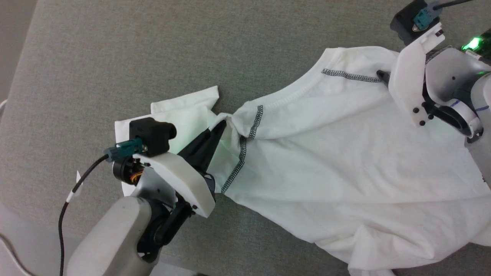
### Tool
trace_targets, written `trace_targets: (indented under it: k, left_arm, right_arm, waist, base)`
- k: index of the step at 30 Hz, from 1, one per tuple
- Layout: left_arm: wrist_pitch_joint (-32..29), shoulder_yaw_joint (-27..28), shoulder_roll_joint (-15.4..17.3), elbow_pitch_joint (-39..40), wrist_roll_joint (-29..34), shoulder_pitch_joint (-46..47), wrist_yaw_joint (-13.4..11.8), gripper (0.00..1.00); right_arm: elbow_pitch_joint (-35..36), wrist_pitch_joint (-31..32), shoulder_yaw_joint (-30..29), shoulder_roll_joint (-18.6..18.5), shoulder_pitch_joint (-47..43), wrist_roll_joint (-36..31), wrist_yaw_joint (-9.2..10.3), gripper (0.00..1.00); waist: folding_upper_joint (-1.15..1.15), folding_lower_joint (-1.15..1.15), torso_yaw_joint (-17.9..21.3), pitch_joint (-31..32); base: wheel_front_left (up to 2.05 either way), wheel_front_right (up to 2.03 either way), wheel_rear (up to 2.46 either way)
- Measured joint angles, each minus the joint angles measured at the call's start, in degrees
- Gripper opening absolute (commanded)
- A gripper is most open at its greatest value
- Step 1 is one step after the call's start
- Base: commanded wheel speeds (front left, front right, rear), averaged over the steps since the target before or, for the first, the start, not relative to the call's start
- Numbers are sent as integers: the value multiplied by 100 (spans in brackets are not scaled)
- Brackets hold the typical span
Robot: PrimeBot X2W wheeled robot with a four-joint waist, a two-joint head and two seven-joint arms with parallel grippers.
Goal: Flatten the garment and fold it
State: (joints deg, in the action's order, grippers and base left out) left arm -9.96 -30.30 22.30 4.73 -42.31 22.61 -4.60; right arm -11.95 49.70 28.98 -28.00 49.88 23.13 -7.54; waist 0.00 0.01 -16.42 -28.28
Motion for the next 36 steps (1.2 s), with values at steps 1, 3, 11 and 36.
trace_targets:
  k: [1, 3, 11, 36]
  left_arm:
    - [15, -10, -16, -15, 0, 19, 2, 0]
    - [40, -31, -47, -44, 0, 36, 23, 0]
    - [99, -75, -120, -189, -2, 155, 103, 0]
    - [655, 653, 203, -20, 226, 896, -176, 0]
  right_arm:
    - [-31, 22, 59, -48, 51, 62, 0, 100]
    - [-65, 22, 147, -130, 152, 157, 0, 100]
    - [-270, 109, -41, -96, 397, 364, -8, 0]
    - [390, -3209, -1457, 1131, -371, -57, -4, 0]
  waist:
    - [0, 0, -30, -38]
    - [0, 0, -85, -113]
    - [0, -1, -202, -388]
    - [0, -1, 633, 1014]
  base:
    - [0, 0, 0]
    - [0, 0, 0]
    - [0, 0, 0]
    - [0, 0, 0]
